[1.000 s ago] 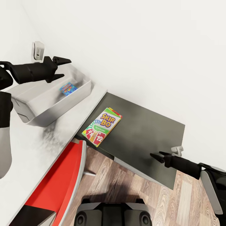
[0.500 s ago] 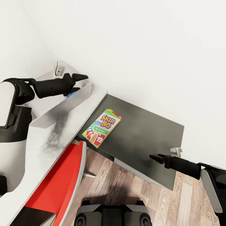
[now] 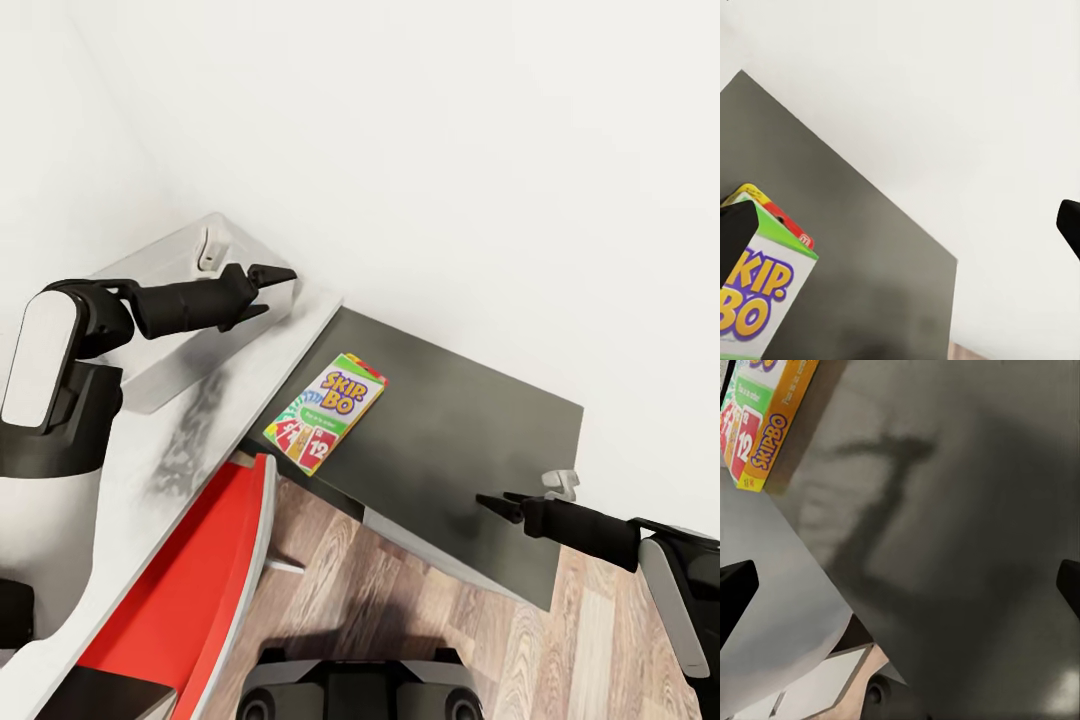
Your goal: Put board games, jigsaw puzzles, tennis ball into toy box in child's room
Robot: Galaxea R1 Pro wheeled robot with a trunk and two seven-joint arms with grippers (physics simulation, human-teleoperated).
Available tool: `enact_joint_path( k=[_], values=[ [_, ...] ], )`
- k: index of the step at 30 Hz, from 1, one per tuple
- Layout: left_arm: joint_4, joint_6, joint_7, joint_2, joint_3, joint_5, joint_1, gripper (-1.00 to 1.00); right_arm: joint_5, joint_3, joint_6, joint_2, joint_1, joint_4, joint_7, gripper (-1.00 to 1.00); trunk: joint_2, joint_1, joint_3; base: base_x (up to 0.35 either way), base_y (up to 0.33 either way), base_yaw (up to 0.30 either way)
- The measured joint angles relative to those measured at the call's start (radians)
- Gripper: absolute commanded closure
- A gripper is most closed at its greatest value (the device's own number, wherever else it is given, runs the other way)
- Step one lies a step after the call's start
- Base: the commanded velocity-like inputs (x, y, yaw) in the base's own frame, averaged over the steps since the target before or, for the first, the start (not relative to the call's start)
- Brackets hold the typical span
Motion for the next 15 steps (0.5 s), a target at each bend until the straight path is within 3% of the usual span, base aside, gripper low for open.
enact_joint_path(
  k=[15],
  values=[
    [-0.003,0.001,0.005,-0.001,0.002,0.0,0.004,-1.0,0.0,0.0,0.0,0.002,0.0,0.0,-0.001,-1.0,0.0,0.0,0.025,0.0,0.0,0.0]
  ],
)
